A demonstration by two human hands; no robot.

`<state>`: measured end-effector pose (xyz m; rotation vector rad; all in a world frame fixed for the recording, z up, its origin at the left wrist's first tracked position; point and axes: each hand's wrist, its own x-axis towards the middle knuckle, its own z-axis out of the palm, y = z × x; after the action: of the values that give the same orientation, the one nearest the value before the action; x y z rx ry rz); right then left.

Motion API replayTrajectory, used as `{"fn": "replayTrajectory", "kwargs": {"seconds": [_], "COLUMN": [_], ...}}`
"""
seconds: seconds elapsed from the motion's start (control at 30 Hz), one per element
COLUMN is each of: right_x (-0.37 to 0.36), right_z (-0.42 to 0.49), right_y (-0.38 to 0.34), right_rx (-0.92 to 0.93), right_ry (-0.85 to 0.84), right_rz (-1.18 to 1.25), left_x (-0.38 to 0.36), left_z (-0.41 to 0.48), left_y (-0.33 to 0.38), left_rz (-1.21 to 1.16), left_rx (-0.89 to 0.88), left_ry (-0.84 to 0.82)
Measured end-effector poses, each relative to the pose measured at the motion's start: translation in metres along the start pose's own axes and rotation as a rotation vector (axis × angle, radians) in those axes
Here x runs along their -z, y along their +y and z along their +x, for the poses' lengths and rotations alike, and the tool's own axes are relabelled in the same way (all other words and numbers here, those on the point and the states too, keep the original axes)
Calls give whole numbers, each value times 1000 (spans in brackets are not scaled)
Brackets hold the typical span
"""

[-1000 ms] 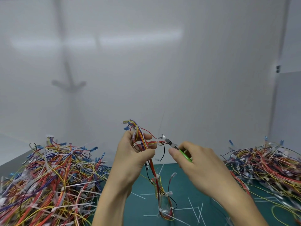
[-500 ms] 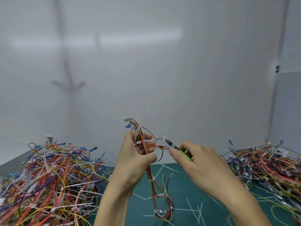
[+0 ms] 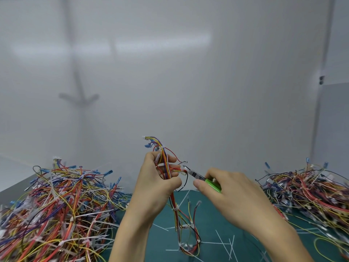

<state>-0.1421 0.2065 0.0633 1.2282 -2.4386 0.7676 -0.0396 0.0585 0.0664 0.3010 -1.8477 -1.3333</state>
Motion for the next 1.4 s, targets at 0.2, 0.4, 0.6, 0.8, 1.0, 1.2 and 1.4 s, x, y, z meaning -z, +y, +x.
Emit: {"fn": "replayTrajectory", "kwargs": {"seconds": [0.2,0.4,0.6,0.8,1.0,1.2,1.4], "right_x": [-3,-3,-3,-3,-3,-1,0], "right_z": [1,2,3,3,3,2,2], "right_y": [2,4,4,4,4,3,2], "right_rx": [4,-9,-9,-13,-12,-18,-18], "right_ry": [9,18,1,-25,-41,-52,-55], "right_rz": [-11,-2,19,39,58,70,73], "left_x": [-1,0,0,0,1,1,0], "left_z": [1,2,2,2,3,4,3], "left_y": [-2,-3,-4,-3,-4,-6,-4], "left_rz": [21,34,44,55,58,37,36], "left_rx": [-8,-9,-25,-30,-45,-56,-52], "left_ry": [-16,-19,-9,-6,-16,-34,-36]}}
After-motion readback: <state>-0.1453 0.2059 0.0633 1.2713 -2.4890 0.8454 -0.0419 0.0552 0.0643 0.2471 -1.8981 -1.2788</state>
